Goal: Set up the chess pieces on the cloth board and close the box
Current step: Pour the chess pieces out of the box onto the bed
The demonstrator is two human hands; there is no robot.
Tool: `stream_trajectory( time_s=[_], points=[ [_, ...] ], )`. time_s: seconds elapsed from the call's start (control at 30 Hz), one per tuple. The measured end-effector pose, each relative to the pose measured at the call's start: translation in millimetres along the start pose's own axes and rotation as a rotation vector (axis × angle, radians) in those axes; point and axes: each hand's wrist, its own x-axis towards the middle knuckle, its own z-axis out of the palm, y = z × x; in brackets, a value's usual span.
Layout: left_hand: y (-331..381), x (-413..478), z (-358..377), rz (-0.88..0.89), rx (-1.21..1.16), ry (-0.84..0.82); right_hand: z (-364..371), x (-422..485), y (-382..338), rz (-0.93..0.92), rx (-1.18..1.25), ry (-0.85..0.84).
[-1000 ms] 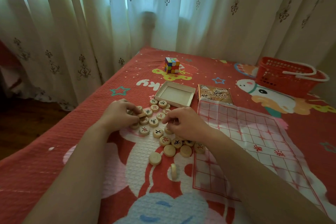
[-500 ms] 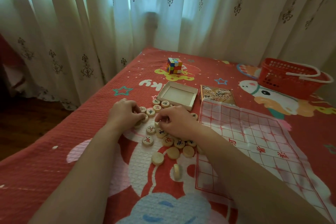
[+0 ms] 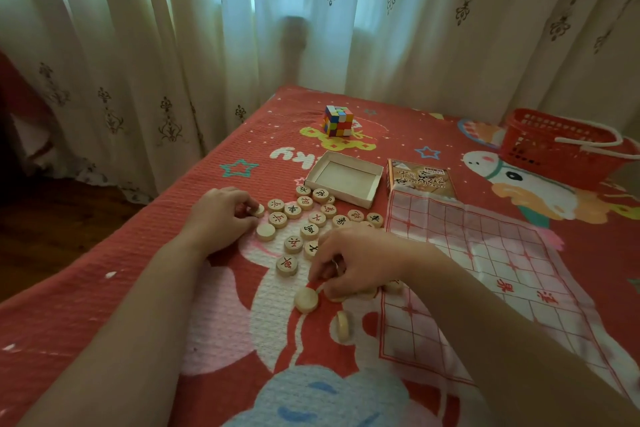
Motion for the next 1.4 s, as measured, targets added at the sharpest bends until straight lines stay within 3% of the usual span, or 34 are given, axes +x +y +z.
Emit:
stream_trajectory(
  time_s=[0.17, 0.37, 0.57, 0.67, 0.77, 0.97, 1.17, 1.3, 1.4],
  points=[
    [7.5, -0.7, 4.2, 0.019, -0.025, 0.057, 0.5, -2.7, 2.1, 0.022, -0.067, -0.025],
    [12.0, -5.1, 0.7, -0.023, -0.069, 0.072, 5.3, -4.7, 4.3, -0.002, -0.068, 0.088],
    [11.7, -8.2, -3.9, -0.018, -0.04, 0.121, 0.7, -15.4, 1.0, 0.003, -0.077, -0.006],
    [19.3, -13.2, -11.0, 0.079, -0.093, -0.019, 2.9, -13.9, 0.1, 0.027, -0.125, -0.045],
    [25.4, -18.1, -11.1, 0.143, -0.066, -0.165, 3.3, -10.8, 1.9, 0.029, -0.111, 0.022],
    [29.5, -19.7, -9.6, 0.145, 0.023, -0.101, 17.5, -6.4, 5.0, -0.05, -0.061, 0.317],
    [24.4, -14.0, -13.4, 0.017, -0.025, -0.073, 15.1, -19.7, 10.7, -0.076, -0.036, 0.198],
    [21.1, -12.4, -12.8, -0.043, 0.084, -0.083, 1.8, -33.6, 26.2, 0.01, 0.058, 0.289],
    [30.5, -16.6, -15.1, 0.039, 0.078, -0.061, -8.4, -45.1, 35.8, 0.067, 0.09, 0.276]
  ],
)
